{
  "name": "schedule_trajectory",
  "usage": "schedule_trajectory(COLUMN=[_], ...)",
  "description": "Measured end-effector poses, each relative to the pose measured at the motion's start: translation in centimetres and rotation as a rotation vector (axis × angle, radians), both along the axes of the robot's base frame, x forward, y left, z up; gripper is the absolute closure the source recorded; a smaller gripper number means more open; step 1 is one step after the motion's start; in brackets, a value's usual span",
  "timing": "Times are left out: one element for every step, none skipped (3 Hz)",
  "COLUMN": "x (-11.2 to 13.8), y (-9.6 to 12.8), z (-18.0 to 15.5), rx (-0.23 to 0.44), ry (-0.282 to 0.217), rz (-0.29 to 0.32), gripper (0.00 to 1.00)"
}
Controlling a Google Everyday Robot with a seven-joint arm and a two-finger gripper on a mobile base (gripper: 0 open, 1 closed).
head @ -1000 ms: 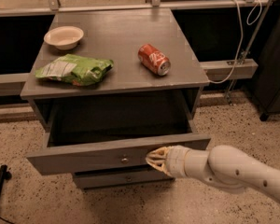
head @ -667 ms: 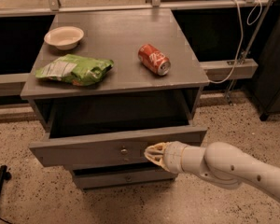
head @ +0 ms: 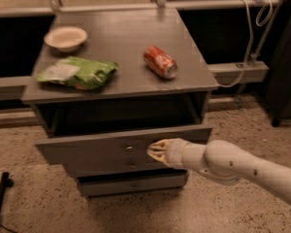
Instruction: Close top drawer
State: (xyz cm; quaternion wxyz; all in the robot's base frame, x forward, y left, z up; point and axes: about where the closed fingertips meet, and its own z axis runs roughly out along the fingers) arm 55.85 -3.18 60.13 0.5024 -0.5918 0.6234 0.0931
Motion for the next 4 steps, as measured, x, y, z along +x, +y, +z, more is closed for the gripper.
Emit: schedule_trajectory(x=[2.1,4.3,6.0,6.0], y=[1.2,2.0,3.2,4.2], z=[0.3,-0.1,0.1,-0.2], rx=[0.002,-0.006,-0.007,-0.002], ry=[-0.023,-0.040,-0.055,-0.058], rz=[0.006,0.015,0.033,0.063], gripper=[1.00,1.00,1.00,1.00])
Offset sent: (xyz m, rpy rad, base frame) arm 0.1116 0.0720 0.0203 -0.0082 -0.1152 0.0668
